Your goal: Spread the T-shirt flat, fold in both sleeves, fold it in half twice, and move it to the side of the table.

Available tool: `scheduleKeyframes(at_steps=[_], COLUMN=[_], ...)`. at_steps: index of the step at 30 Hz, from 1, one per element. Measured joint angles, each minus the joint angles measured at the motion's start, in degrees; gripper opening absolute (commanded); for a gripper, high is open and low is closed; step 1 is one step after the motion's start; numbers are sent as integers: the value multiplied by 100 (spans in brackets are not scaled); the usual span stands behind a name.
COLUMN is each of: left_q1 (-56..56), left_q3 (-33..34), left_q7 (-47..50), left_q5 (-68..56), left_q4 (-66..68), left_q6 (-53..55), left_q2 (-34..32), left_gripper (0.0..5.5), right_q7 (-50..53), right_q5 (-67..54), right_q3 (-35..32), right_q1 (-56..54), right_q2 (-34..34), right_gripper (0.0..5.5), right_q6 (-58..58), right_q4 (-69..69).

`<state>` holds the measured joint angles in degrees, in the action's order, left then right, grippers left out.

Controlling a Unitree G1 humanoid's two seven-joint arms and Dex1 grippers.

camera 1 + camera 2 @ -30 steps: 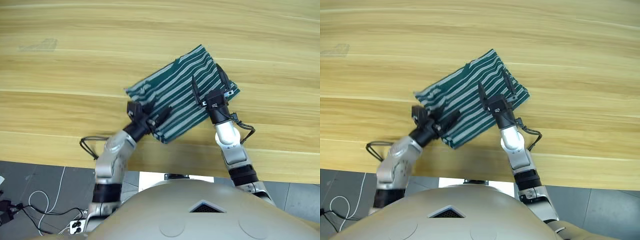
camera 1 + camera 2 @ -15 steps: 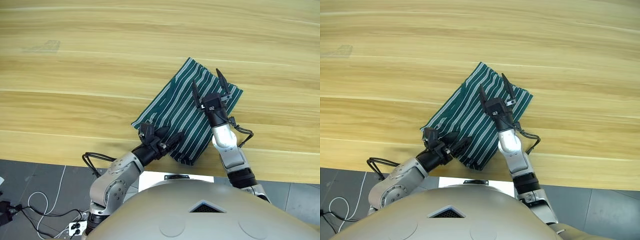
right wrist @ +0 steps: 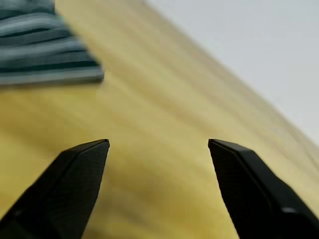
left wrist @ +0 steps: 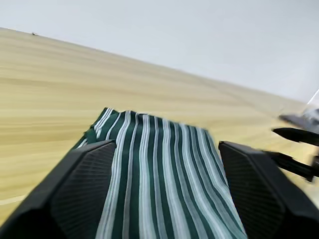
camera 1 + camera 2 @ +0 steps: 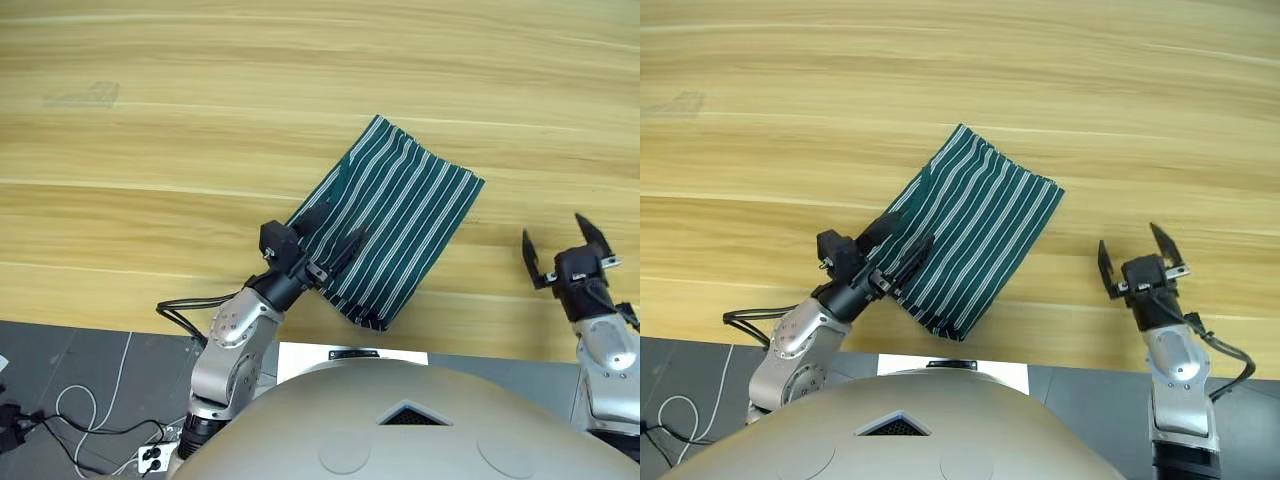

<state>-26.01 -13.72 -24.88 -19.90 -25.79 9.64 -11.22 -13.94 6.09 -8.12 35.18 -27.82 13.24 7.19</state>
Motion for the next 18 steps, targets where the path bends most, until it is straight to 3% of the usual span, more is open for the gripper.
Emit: scheduleKeyframes(at_steps=[7, 18], left_q1=[1197, 1280], left_q3=[502, 848], left_q7=[593, 653], left_q5=[618, 432], left_q4=[799, 805], left_q6=[-239, -292], left_q2=[128, 284], left_gripper=[381, 381], right_q7=[152, 366], right_q5=[559, 909], right_q3=[917, 1646], right_q1=[-1328, -3160], right_q2=[420, 936], right_gripper=[368, 368], right_q6=[-282, -732], right_q4=[-528, -1584])
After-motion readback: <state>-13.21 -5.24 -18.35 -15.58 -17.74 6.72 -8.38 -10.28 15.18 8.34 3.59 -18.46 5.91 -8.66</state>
